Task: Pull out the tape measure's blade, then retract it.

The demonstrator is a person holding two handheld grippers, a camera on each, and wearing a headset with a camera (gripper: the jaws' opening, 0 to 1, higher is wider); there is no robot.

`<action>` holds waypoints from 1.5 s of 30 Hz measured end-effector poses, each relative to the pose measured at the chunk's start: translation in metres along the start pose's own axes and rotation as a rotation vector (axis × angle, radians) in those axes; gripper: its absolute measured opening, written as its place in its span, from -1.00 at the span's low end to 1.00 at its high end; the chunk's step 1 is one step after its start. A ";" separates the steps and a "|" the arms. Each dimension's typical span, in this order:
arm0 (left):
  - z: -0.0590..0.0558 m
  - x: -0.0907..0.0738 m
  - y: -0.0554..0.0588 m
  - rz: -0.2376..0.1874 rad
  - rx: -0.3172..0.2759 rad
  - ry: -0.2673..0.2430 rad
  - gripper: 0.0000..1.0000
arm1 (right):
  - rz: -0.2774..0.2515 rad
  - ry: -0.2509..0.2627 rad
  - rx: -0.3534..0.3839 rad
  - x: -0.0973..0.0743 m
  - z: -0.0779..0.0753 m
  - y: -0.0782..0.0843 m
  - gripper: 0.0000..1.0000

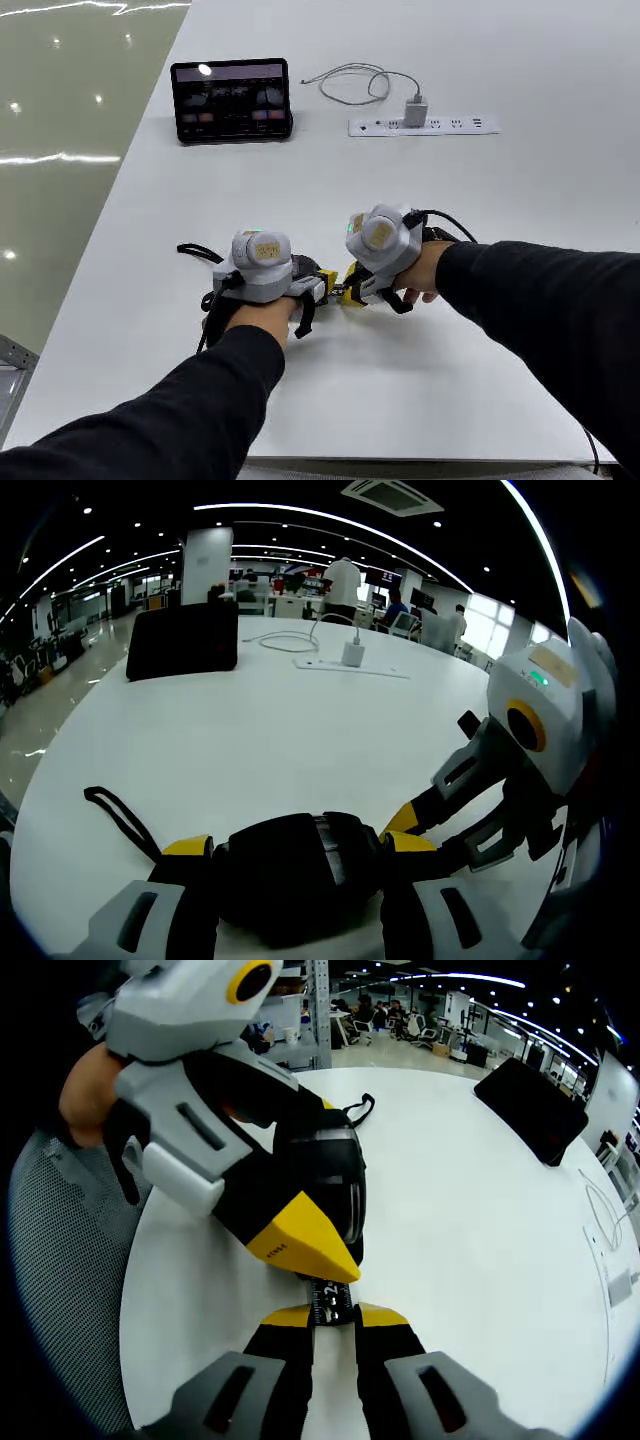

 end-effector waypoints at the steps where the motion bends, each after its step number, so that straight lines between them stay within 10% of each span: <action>1: 0.000 0.000 0.000 0.001 0.000 0.000 0.24 | -0.001 -0.001 -0.002 0.000 0.000 -0.001 -0.78; 45: 0.000 0.000 0.001 -0.004 0.004 0.004 0.28 | -0.007 0.012 -0.024 0.010 0.004 -0.009 -0.76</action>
Point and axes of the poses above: the centre of the closed fingertips' face, and the gripper's own axes: x roughly forward along the fingers, z roughly to its left, y roughly out of its underside, the point moved 7 cm from there along -x, roughly backward along the fingers, and after that the axes turned 5 degrees about -z, right-handed, at the moved point
